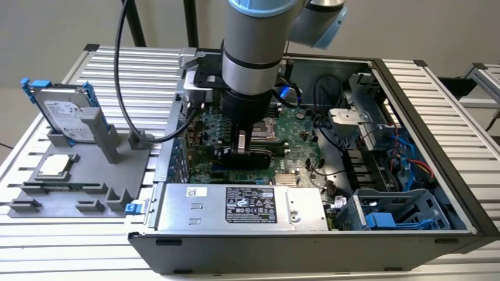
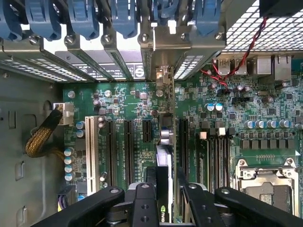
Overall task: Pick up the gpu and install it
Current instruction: 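Insert the gpu into the slot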
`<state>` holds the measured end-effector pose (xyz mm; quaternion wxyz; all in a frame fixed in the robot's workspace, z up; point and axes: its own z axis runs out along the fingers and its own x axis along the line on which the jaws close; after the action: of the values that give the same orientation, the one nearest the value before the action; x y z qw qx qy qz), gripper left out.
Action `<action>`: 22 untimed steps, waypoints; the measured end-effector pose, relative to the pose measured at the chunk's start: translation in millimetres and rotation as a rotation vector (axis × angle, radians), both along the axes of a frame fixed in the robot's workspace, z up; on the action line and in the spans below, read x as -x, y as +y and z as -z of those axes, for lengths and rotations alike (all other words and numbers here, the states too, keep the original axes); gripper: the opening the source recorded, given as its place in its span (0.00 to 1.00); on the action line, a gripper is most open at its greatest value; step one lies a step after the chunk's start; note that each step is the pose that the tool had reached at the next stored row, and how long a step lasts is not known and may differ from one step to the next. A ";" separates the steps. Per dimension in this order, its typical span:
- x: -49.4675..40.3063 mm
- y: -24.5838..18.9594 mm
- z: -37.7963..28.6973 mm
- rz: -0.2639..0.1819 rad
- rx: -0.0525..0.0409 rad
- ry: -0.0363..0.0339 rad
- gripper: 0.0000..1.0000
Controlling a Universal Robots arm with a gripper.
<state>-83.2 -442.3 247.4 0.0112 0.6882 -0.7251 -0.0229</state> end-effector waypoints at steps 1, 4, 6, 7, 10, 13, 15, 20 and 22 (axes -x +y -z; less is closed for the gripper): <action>0.0 -0.4 0.1 0.000 -0.0002 -0.0001 0.00; 0.1 -1.4 0.0 0.000 0.0003 0.0000 0.00; 0.1 -2.1 0.0 0.000 0.0002 0.0000 0.00; 0.2 -2.7 0.0 0.000 0.0001 0.0001 0.00; 0.6 -3.2 0.0 0.000 0.0004 -0.0002 0.00; 1.0 -3.2 -0.1 0.000 0.0006 0.0001 0.00; 1.2 -2.7 -0.2 0.000 0.0008 0.0001 0.00; 1.3 -2.4 4.3 0.000 0.0009 0.0006 0.00; 1.4 -2.4 8.0 0.000 0.0007 0.0004 0.00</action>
<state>-84.6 -444.7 239.4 0.0116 0.6881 -0.7252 -0.0228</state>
